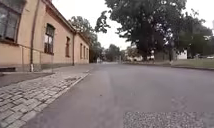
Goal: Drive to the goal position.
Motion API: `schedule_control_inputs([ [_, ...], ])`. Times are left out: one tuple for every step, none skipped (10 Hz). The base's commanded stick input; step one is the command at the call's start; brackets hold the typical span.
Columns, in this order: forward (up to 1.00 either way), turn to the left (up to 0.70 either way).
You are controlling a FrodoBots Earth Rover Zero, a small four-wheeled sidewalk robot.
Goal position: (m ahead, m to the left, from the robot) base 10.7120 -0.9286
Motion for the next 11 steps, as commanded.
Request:
schedule_control_inputs([
  [0.7, 0.04],
  [0.7, 0.04],
  [0.7, 0.04],
  [0.7, 0.04],
  [0.7, 0.04],
  [0.7, 0.04],
  [0.7, 0.04],
  [0.7, 0.04],
  [0.7, 0.04],
  [0.7, 0.04],
  [0.7, 0.04],
])
